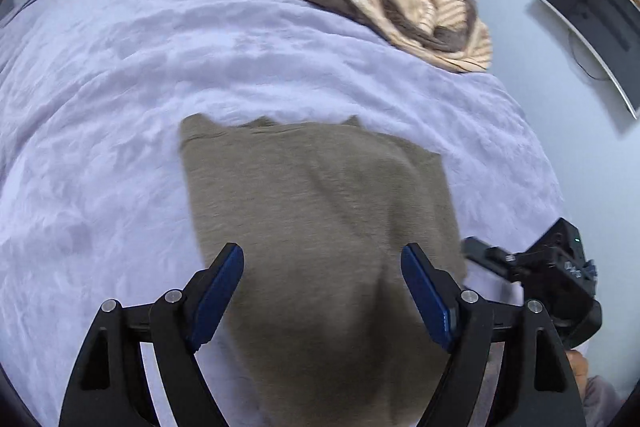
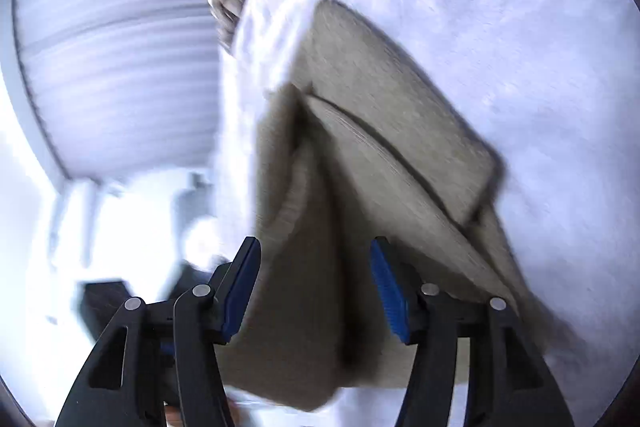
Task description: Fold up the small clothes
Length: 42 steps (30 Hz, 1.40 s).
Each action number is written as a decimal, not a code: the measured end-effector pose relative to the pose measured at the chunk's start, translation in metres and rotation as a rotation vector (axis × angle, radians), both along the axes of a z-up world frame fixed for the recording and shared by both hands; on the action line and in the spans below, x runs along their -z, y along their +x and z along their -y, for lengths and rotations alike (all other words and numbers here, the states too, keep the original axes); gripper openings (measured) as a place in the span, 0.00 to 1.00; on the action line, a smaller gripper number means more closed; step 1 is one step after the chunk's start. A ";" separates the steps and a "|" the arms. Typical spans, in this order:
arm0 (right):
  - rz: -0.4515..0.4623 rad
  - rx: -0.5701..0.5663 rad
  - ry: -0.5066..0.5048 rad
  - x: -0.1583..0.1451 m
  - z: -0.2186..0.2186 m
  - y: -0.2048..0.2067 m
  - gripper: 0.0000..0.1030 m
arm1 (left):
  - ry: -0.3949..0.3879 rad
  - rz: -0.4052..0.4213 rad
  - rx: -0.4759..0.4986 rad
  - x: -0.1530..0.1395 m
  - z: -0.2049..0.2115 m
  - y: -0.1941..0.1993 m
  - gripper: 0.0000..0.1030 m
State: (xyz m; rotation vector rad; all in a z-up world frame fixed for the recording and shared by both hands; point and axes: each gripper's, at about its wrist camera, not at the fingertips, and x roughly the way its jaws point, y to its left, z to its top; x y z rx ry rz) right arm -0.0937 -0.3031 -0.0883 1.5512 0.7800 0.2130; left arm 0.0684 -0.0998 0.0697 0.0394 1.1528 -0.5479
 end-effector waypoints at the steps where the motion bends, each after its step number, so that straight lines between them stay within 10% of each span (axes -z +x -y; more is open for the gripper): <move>1: 0.005 -0.007 0.021 0.007 0.006 0.003 0.60 | 0.032 -0.014 -0.041 0.008 -0.011 0.005 0.79; 11: -0.030 -0.336 -0.265 -0.011 -0.007 0.089 0.59 | 0.127 -0.062 -0.148 0.062 -0.056 0.005 0.82; 13: -0.059 -0.404 -0.354 -0.015 -0.016 0.117 0.41 | 0.137 -0.057 -0.149 0.061 -0.055 0.004 0.82; 14: -0.083 -0.438 -0.439 -0.021 -0.023 0.125 0.14 | 0.139 -0.058 -0.151 0.059 -0.054 0.004 0.82; 15: -0.079 -0.456 -0.525 -0.031 -0.030 0.131 0.14 | 0.135 -0.059 -0.145 0.057 -0.053 0.004 0.82; 21: 0.143 -0.327 -0.679 -0.096 -0.017 0.106 0.13 | 0.117 0.007 -0.059 0.039 -0.031 0.001 0.82; 27: -0.139 -0.292 -0.685 -0.031 0.032 0.073 0.30 | 0.128 -0.048 0.005 0.066 -0.004 -0.001 0.82; 34: -0.163 -0.226 -0.671 -0.028 0.048 0.051 0.32 | 0.139 -0.051 -0.021 0.061 -0.016 -0.002 0.91; 37: -0.133 -0.201 -0.720 -0.053 0.046 0.064 0.08 | 0.161 0.010 -0.048 0.048 -0.016 0.002 0.91; 42: -0.217 -0.230 -0.843 -0.058 0.045 0.079 0.08 | 0.213 0.047 -0.057 0.055 -0.010 0.016 0.92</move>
